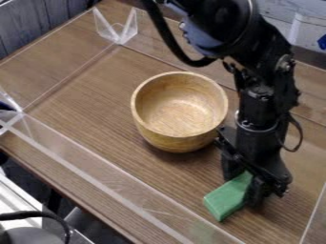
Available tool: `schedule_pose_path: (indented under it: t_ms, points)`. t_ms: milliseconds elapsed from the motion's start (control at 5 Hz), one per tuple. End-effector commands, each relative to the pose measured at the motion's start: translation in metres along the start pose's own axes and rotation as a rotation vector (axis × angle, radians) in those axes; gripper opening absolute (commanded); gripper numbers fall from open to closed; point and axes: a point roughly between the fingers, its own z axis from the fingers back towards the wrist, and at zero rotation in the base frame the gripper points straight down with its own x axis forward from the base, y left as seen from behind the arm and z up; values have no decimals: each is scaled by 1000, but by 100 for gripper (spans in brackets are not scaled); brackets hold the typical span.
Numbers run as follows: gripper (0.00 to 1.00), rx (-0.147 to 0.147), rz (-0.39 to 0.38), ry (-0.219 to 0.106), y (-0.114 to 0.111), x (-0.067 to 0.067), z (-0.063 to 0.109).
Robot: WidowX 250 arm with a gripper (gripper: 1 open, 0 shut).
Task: Put the green block in the brown bowl
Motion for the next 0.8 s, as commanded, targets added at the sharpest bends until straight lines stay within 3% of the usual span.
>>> schedule_pose_path:
  t_ms: [0, 400, 600]
  points:
    - [0, 16, -1, -76, -2, 14, 28]
    - [0, 22, -6, -94, 0, 14, 45]
    - [0, 47, -4, -126, 2, 17, 75]
